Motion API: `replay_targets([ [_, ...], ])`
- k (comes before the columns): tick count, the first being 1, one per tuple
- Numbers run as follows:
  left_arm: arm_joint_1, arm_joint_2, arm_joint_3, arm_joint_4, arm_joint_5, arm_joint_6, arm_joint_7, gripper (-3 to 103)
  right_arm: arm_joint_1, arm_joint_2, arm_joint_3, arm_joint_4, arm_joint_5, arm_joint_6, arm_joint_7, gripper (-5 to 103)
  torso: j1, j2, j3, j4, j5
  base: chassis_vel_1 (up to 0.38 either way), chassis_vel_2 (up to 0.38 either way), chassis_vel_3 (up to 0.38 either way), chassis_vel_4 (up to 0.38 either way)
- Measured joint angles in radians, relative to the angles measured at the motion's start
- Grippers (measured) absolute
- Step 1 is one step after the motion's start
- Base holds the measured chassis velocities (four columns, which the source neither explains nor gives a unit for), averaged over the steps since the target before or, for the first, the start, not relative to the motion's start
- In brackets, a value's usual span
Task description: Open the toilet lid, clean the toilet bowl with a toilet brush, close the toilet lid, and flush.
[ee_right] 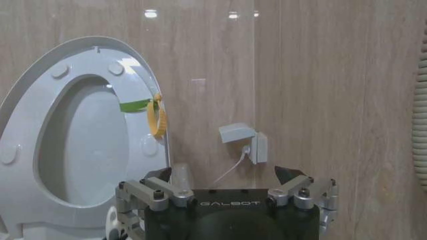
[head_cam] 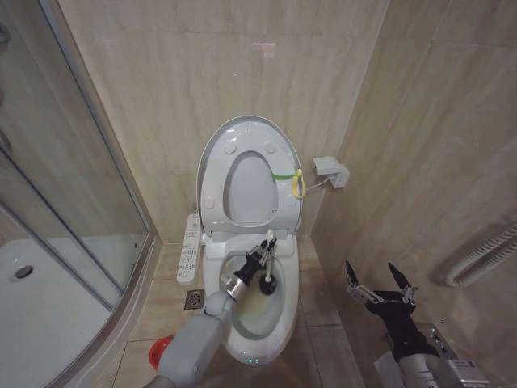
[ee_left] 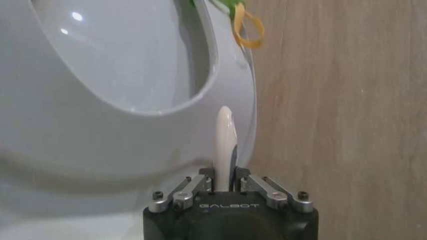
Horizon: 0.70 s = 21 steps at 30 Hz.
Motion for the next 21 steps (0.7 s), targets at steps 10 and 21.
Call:
replay_targets([
  [10, -0.054, -0.011, -0.006, -0.005, 0.002, -0.008, 0.006, 19, 0.0, 0.0, 0.0, 0.0, 0.0, 0.0, 0.0, 100, 0.0, 0.0, 0.0, -0.0003, 0.0001, 0.0, 0.0, 0.0, 0.0],
  [21, 0.012, -0.022, -0.056, 0.016, 0.024, -0.031, 0.033, 19, 0.0, 0.0, 0.0, 0.0, 0.0, 0.0, 0.0, 100, 0.0, 0.0, 0.0, 0.0004, 0.0001, 0.0, 0.0, 0.0, 0.0],
])
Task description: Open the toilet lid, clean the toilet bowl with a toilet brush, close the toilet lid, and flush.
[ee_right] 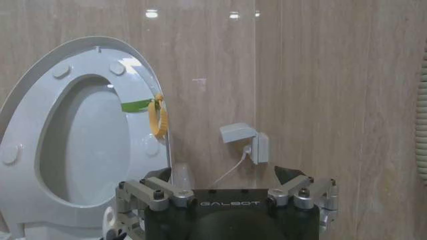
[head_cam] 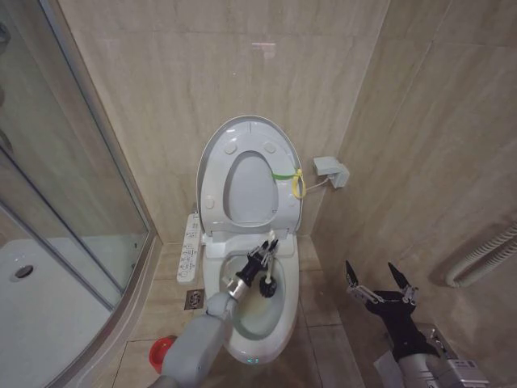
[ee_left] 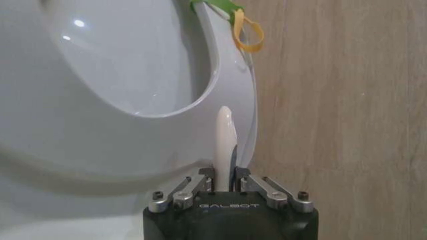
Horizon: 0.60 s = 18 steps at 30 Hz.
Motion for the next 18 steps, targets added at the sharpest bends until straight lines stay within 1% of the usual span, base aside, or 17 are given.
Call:
replay_targets([
  [1, 0.003, 0.008, -0.001, -0.005, -0.001, 0.0, 0.0, 19, 0.0, 0.0, 0.0, 0.0, 0.0, 0.0, 0.0, 100, 0.0, 0.0, 0.0, -0.0003, -0.0001, 0.0, 0.0, 0.0, 0.0],
  [5, -0.008, 0.029, 0.001, -0.033, -0.017, 0.006, -0.011, 19, 0.0, 0.0, 0.0, 0.0, 0.0, 0.0, 0.0, 100, 0.0, 0.0, 0.0, -0.0002, 0.0, 0.0, 0.0, 0.0, 0.0],
  [8, -0.025, 0.03, 0.004, -0.043, -0.025, 0.011, -0.025, 19, 0.0, 0.0, 0.0, 0.0, 0.0, 0.0, 0.0, 100, 0.0, 0.0, 0.0, -0.0004, 0.0, 0.0, 0.0, 0.0, 0.0],
  [10, -0.036, 0.021, 0.004, -0.036, -0.024, 0.01, -0.03, 19, 0.0, 0.0, 0.0, 0.0, 0.0, 0.0, 0.0, 100, 0.0, 0.0, 0.0, -0.0004, 0.0, 0.0, 0.0, 0.0, 0.0],
  [12, -0.048, -0.001, 0.0, -0.006, -0.016, 0.0, -0.028, 19, 0.0, 0.0, 0.0, 0.0, 0.0, 0.0, 0.0, 100, 0.0, 0.0, 0.0, -0.0004, -0.0001, 0.0, 0.0, 0.0, 0.0],
  [16, -0.058, -0.038, -0.009, 0.049, 0.001, -0.024, -0.007, 19, 0.0, 0.0, 0.0, 0.0, 0.0, 0.0, 0.0, 100, 0.0, 0.0, 0.0, -0.0009, -0.0001, 0.0, 0.0, 0.0, 0.0],
  [18, -0.05, -0.038, -0.009, 0.054, 0.005, -0.028, 0.002, 19, 0.0, 0.0, 0.0, 0.0, 0.0, 0.0, 0.0, 100, 0.0, 0.0, 0.0, -0.0008, 0.0, 0.0, 0.0, 0.0, 0.0],
])
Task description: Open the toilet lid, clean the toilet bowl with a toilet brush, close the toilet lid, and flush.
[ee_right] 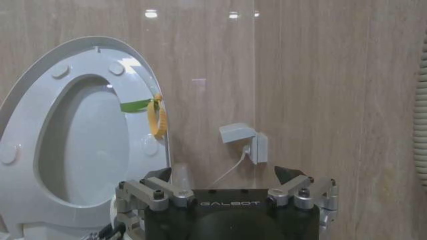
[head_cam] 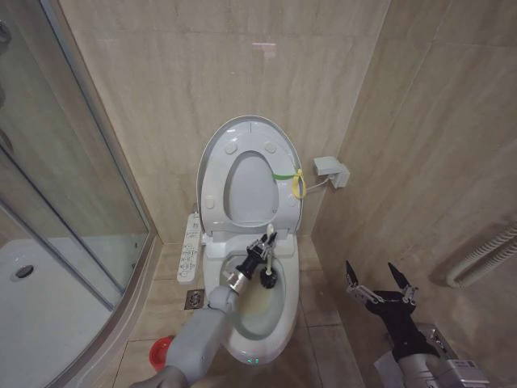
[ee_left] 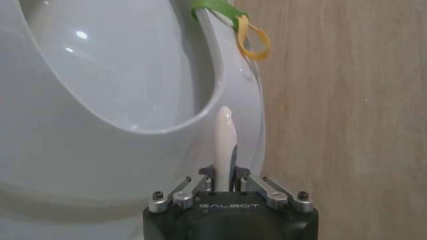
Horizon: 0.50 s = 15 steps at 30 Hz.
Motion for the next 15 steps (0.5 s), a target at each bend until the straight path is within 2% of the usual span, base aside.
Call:
replay_targets([
  [9, 0.03, 0.053, 0.0, -0.054, -0.009, 0.004, -0.002, 19, 0.0, 0.0, 0.0, 0.0, 0.0, 0.0, 0.0, 100, 0.0, 0.0, 0.0, 0.0008, 0.0, 0.0, 0.0, 0.0, 0.0],
  [12, 0.016, 0.049, -0.001, -0.059, -0.013, 0.007, -0.009, 19, 0.0, 0.0, 0.0, 0.0, 0.0, 0.0, 0.0, 100, 0.0, 0.0, 0.0, 0.0006, -0.0001, 0.0, 0.0, 0.0, 0.0],
  [15, -0.007, 0.014, -0.006, -0.035, -0.009, 0.005, -0.009, 19, 0.0, 0.0, 0.0, 0.0, 0.0, 0.0, 0.0, 100, 0.0, 0.0, 0.0, -0.0001, -0.0001, 0.0, 0.0, 0.0, 0.0],
])
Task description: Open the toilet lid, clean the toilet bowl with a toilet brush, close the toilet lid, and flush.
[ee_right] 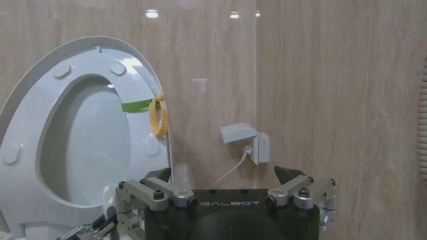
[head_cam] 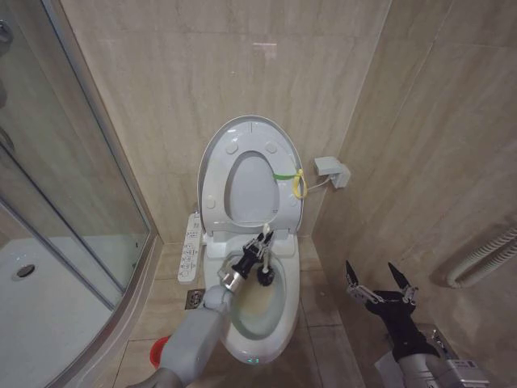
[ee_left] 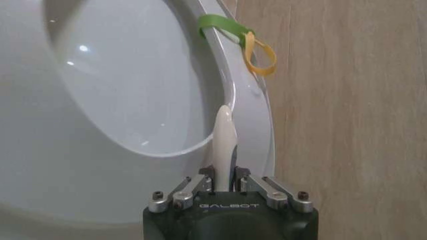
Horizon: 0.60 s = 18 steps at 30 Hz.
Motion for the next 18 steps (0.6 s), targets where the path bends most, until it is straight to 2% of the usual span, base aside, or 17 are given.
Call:
replay_targets([
  [5, 0.02, -0.033, -0.027, 0.044, 0.017, -0.017, 0.024, 19, 0.0, 0.0, 0.0, 0.0, 0.0, 0.0, 0.0, 100, 0.0, 0.0, 0.0, 0.0004, 0.0001, 0.0, 0.0, 0.0, 0.0],
  [15, 0.046, -0.004, -0.033, 0.007, 0.0, -0.013, 0.025, 19, 0.0, 0.0, 0.0, 0.0, 0.0, 0.0, 0.0, 100, 0.0, 0.0, 0.0, 0.0011, -0.0003, 0.0, 0.0, 0.0, 0.0],
  [18, 0.022, -0.006, -0.031, -0.001, -0.01, -0.008, 0.016, 19, 0.0, 0.0, 0.0, 0.0, 0.0, 0.0, 0.0, 100, 0.0, 0.0, 0.0, 0.0004, -0.0001, 0.0, 0.0, 0.0, 0.0],
])
